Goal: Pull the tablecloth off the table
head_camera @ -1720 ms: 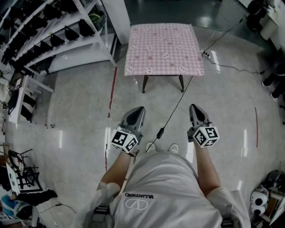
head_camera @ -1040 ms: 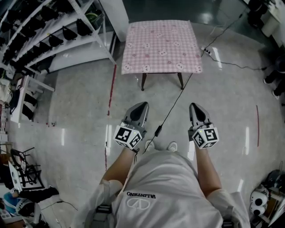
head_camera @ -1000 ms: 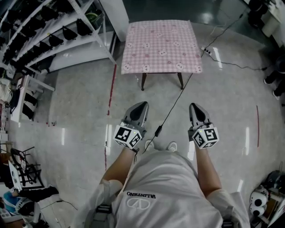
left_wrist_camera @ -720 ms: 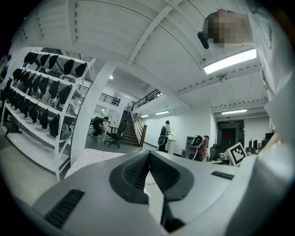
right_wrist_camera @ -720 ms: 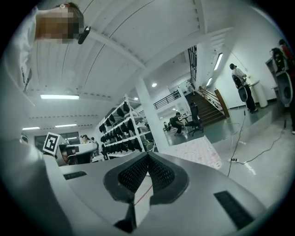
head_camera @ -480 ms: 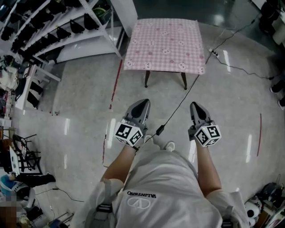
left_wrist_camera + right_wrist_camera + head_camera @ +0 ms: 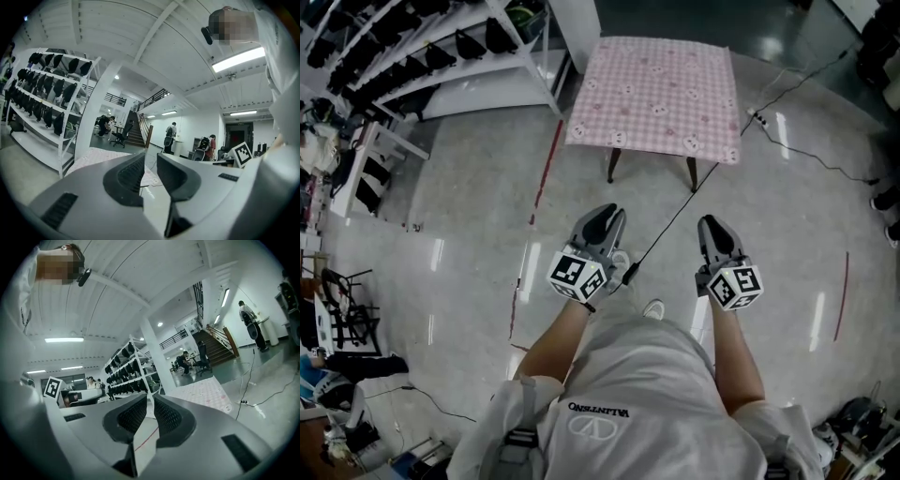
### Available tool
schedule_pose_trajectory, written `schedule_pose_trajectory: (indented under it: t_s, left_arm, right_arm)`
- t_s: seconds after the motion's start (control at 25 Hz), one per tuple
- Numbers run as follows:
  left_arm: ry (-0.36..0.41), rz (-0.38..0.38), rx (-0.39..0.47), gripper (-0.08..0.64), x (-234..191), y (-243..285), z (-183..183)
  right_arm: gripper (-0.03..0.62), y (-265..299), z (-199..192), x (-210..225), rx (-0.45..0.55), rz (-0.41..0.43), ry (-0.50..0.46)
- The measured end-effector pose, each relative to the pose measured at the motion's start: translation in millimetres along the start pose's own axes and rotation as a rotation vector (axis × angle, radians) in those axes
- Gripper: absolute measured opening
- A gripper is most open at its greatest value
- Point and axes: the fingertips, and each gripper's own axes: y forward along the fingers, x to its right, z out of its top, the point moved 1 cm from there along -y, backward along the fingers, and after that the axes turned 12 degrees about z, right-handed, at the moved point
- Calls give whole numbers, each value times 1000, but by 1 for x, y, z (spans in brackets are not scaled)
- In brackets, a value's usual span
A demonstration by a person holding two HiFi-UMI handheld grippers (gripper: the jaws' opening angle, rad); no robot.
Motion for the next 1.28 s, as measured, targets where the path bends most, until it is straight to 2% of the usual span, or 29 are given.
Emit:
schedule_pose_trajectory:
  t_s: [0.12, 0.48, 0.8, 0.92, 1.16, 1.28]
  left_arm:
    - [-19, 7, -14, 91, -18, 6, -7]
    - [-73, -18, -71, 106, -73, 51, -21]
    - [-131, -82, -112, 107, -118, 106, -30]
    - [-189, -97, -130, 112, -139, 122, -34]
    - [-306, -117, -181, 121, -180, 153, -48]
    - [-337, -127, -209, 123, -195, 165, -57]
  right_arm:
    - [91, 12, -11, 4, -33, -5, 12]
    - [104, 64, -26, 34, -51, -52, 108]
    - [104, 122, -31, 69, -23, -103, 202]
    - [106, 144, -36, 78, 2, -108, 280]
    - [112, 177, -49, 108, 128, -144, 511]
    - [112, 188, -54, 118, 159, -171, 560]
